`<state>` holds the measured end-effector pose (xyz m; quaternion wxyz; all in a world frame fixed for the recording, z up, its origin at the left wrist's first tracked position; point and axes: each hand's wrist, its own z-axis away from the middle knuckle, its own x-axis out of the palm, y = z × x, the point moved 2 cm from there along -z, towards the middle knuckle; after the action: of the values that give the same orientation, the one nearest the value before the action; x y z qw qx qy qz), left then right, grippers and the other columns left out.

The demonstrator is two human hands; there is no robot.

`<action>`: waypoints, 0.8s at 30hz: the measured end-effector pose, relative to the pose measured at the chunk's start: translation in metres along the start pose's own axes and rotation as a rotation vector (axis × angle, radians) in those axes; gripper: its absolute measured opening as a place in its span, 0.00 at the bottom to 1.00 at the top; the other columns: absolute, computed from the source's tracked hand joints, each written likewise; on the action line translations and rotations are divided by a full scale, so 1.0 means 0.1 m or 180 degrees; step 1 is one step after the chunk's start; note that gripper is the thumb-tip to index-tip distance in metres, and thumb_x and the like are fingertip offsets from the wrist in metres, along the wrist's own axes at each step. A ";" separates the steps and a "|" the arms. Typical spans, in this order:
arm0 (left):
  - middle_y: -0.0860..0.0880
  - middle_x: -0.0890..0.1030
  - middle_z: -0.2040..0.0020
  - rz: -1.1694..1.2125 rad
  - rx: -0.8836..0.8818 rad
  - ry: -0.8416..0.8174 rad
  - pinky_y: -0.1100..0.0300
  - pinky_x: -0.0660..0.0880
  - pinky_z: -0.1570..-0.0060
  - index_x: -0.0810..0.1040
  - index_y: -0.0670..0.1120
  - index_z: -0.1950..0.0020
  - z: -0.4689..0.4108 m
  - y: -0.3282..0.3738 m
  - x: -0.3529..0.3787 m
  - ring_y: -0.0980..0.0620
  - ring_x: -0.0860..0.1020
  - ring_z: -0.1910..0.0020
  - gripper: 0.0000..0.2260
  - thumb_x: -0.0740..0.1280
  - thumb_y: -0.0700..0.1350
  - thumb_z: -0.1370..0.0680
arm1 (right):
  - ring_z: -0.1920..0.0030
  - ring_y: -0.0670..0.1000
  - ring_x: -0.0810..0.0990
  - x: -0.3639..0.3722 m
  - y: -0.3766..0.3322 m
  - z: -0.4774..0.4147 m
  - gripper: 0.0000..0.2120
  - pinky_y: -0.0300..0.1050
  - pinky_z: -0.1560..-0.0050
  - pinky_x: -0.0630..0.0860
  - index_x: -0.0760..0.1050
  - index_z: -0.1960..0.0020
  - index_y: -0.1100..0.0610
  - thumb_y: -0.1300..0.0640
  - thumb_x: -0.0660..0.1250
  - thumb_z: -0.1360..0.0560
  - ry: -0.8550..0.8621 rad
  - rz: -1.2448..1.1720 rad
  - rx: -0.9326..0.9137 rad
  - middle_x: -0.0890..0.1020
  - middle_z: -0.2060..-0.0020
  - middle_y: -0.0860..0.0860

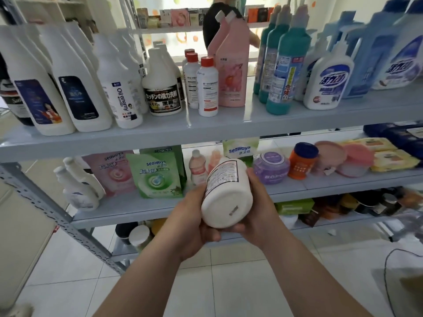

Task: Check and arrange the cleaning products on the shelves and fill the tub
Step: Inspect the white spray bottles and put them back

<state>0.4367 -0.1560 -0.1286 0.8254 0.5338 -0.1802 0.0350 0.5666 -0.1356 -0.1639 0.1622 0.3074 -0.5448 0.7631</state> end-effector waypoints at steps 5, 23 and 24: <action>0.41 0.86 0.51 -0.0244 -0.0130 -0.0118 0.55 0.80 0.72 0.78 0.46 0.37 -0.07 -0.08 0.10 0.44 0.85 0.62 0.24 0.61 0.62 0.23 | 0.39 0.56 0.84 -0.17 -0.04 0.01 0.36 0.57 0.47 0.84 0.64 0.22 0.43 0.42 0.71 0.27 0.0129 -0.0115 -0.0650 0.84 0.37 0.49; 0.49 0.84 0.46 -0.1479 0.1173 0.0121 0.56 0.81 0.63 0.77 0.61 0.40 -0.18 -0.28 0.12 0.47 0.84 0.51 0.24 0.73 0.50 0.36 | 0.30 0.54 0.76 -0.57 -0.37 0.29 0.22 0.59 0.33 0.76 0.74 0.28 0.40 0.54 0.64 0.20 -0.0053 0.1056 -0.1395 0.78 0.31 0.48; 0.47 0.85 0.50 -0.1137 0.1008 0.0144 0.58 0.78 0.68 0.79 0.58 0.41 -0.20 -0.30 0.15 0.46 0.84 0.55 0.21 0.70 0.48 0.34 | 0.28 0.55 0.75 -0.59 -0.38 0.29 0.23 0.59 0.33 0.76 0.71 0.25 0.42 0.54 0.63 0.19 -0.0088 0.1009 -0.1365 0.76 0.28 0.48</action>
<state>0.4632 -0.1527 -0.1568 0.7283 0.6791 -0.0567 -0.0718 0.6417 -0.1437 -0.1679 0.0946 0.1872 -0.7376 0.6418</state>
